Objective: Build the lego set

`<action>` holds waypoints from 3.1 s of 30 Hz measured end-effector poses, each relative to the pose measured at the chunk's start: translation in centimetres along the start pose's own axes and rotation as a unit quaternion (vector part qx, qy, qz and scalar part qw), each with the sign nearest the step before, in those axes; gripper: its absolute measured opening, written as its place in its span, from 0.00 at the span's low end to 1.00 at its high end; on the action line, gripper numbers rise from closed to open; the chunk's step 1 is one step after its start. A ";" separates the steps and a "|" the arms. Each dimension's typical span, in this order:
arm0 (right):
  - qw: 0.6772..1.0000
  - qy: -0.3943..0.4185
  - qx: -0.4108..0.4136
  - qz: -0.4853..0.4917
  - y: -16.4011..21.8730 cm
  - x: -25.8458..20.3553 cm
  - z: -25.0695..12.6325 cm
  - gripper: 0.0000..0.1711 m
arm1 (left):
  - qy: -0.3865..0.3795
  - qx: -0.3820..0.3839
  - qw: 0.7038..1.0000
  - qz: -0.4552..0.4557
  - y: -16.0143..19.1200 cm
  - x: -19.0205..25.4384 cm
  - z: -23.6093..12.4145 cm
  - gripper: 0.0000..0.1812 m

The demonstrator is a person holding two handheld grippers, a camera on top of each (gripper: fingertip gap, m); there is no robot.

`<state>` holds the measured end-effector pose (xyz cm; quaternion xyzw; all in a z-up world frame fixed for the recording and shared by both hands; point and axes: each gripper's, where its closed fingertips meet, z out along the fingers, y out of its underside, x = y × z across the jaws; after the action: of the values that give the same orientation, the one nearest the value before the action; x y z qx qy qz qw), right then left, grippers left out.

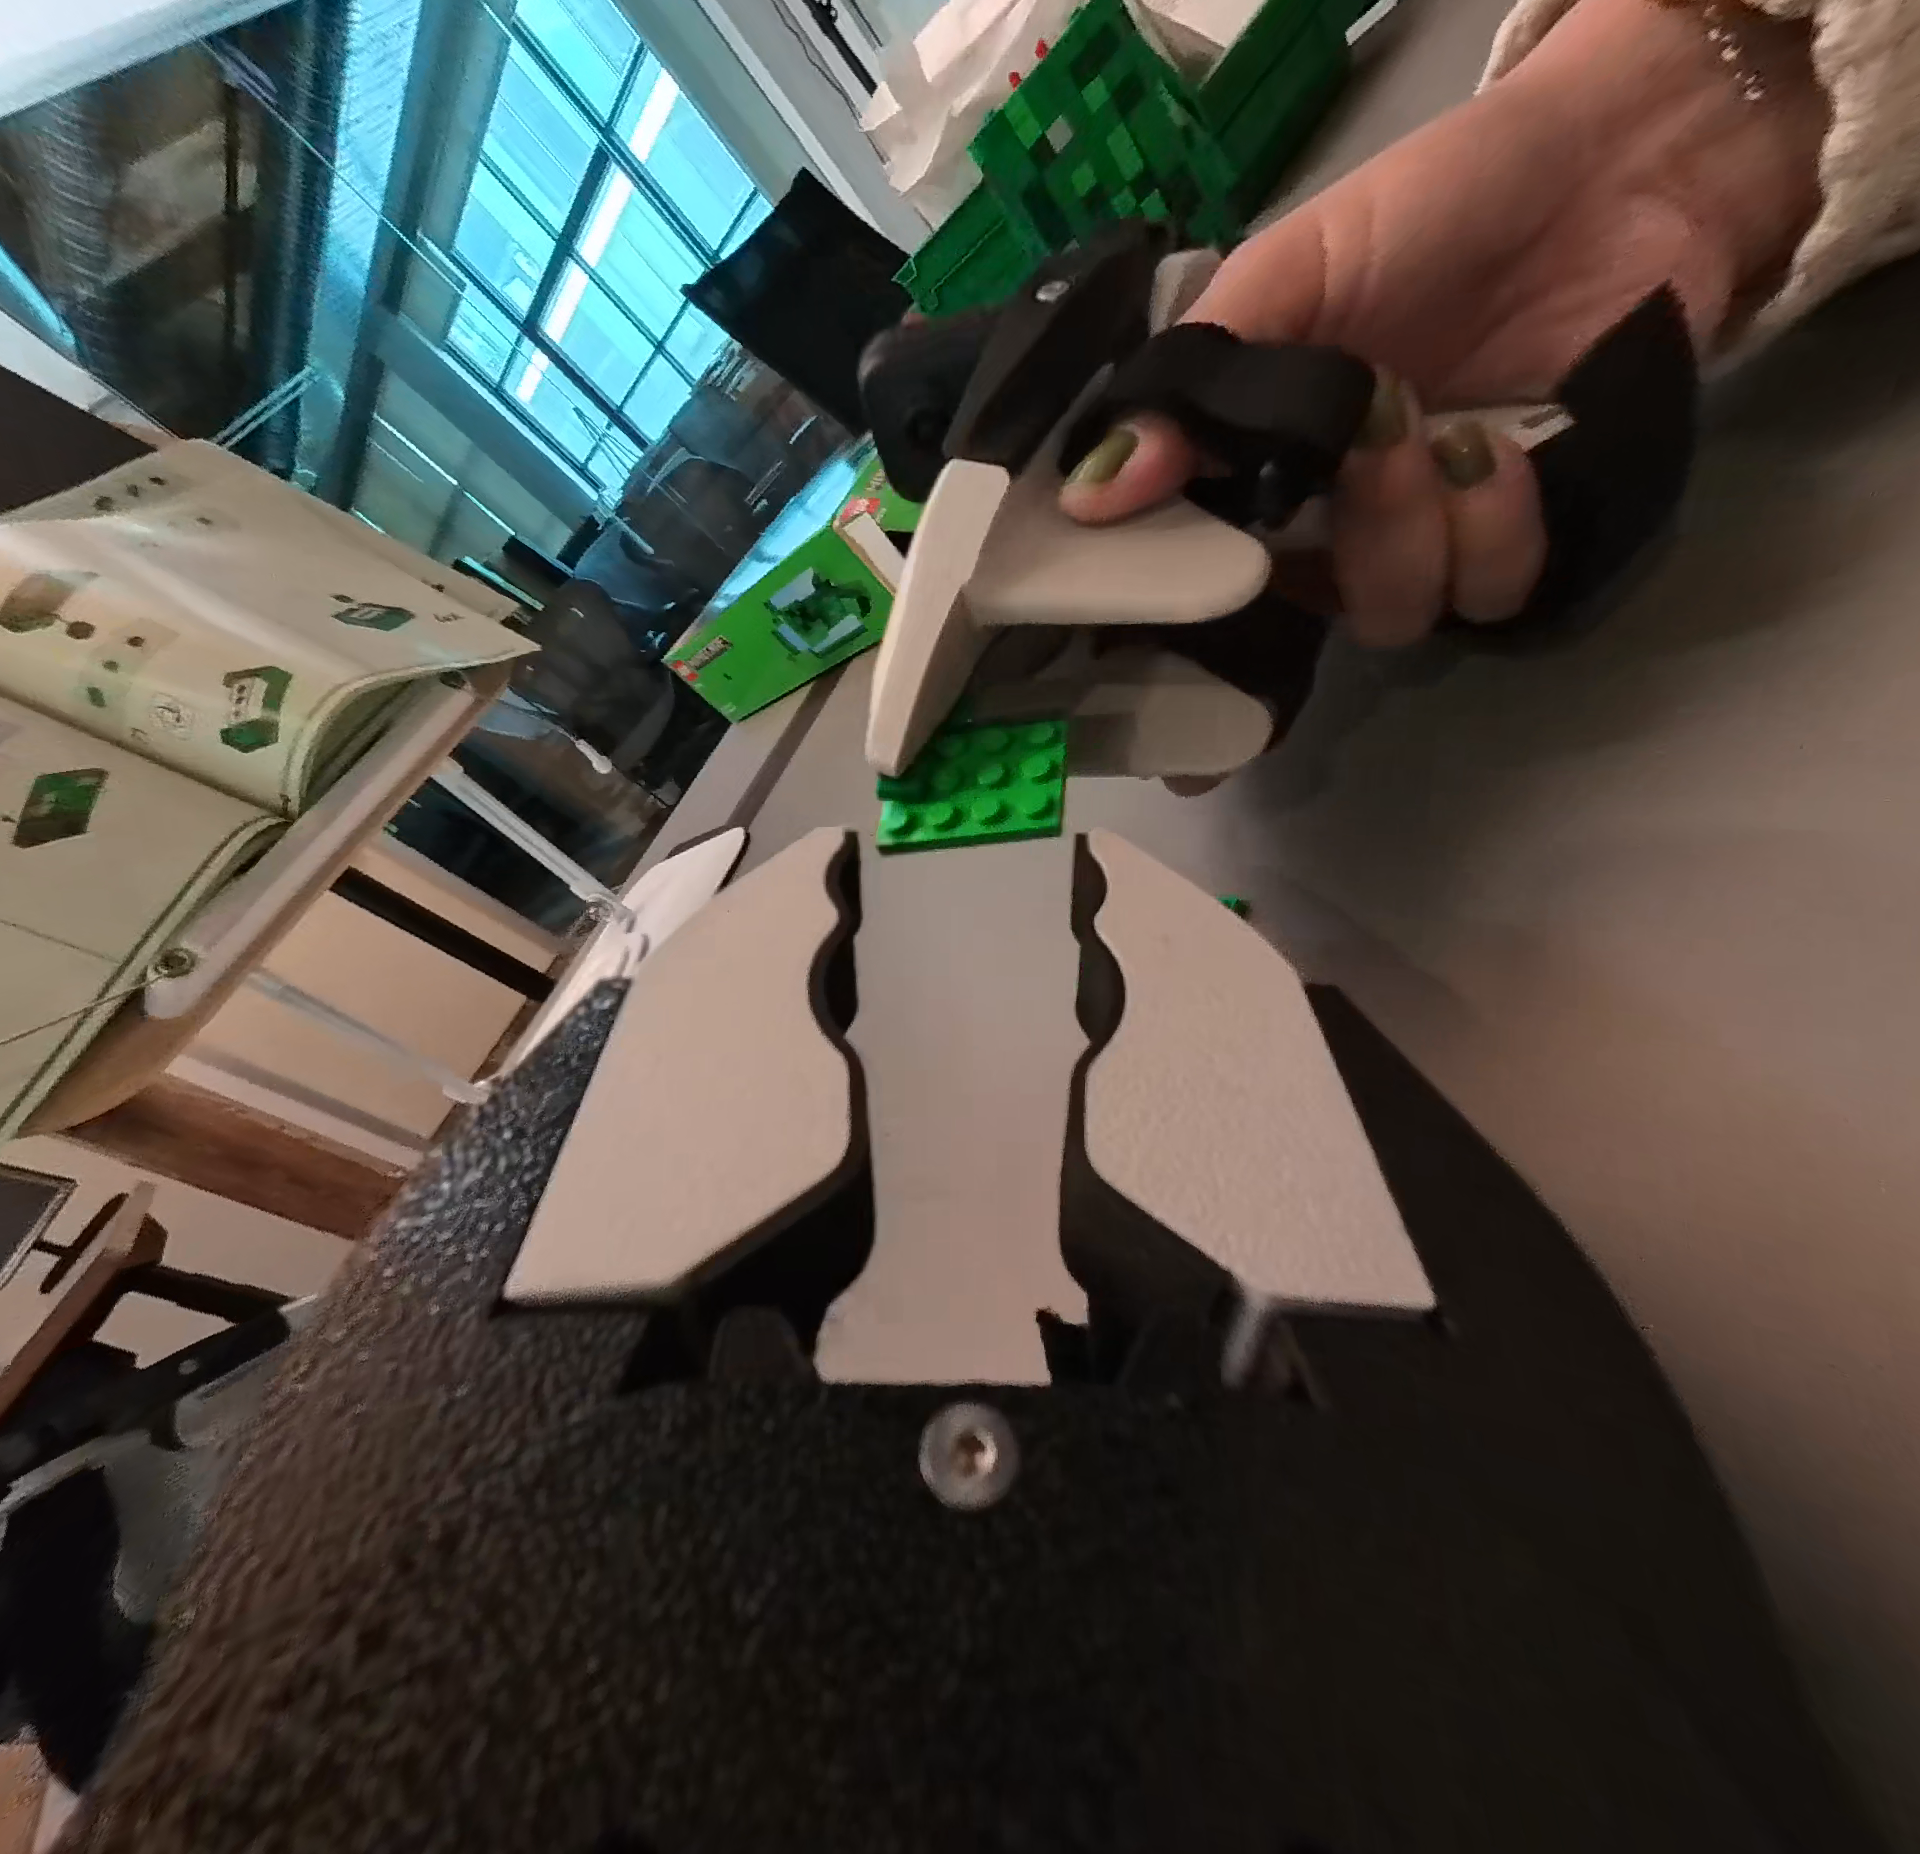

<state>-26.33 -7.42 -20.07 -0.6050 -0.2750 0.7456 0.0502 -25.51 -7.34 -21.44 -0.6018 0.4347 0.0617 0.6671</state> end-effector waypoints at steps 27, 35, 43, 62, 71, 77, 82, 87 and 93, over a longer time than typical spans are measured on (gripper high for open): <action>0.950 0.039 -0.011 -0.310 -1.8 -2.6 -1.4 0.22 | 0.065 0.007 0.988 -0.143 -0.2 0.0 -0.4 0.19; 0.652 0.169 -0.165 -0.720 1.1 -1.8 -2.2 0.39 | 0.138 0.016 0.956 -0.260 -0.5 0.5 -0.5 0.19; 0.506 0.223 -0.238 -0.799 2.4 1.0 -0.9 0.25 | 0.193 -0.001 0.945 -0.265 -0.8 2.1 -0.5 0.19; 0.445 0.225 -0.253 -0.829 2.7 1.9 -0.9 0.15 | 0.212 -0.013 0.936 -0.279 -0.5 2.5 -0.5 0.19; 0.454 0.225 -0.259 -0.822 2.7 1.8 -1.0 0.05 | 0.215 -0.002 0.941 -0.263 -0.8 2.7 -0.6 0.12; 0.466 0.231 -0.253 -0.816 2.3 1.9 -1.2 0.05 | 0.181 0.005 0.954 -0.238 -0.9 2.2 -0.3 0.14; 0.472 0.248 -0.242 -0.811 1.6 2.5 -1.6 0.05 | 0.120 0.008 0.979 -0.164 -0.3 1.4 -0.1 0.22; 0.419 0.274 -0.208 -0.840 0.1 2.3 -2.1 0.05 | 0.103 0.005 0.988 -0.113 -0.3 1.8 0.0 0.20; 0.319 0.251 -0.131 -0.904 0.1 -0.2 -1.6 0.04 | 0.136 0.037 0.952 -0.273 -1.4 0.6 -0.3 0.25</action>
<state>-24.79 -7.08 -20.12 -0.1379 -0.7202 0.0045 0.6799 -24.46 -8.20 -20.76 -0.6749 0.3421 -0.2212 0.6153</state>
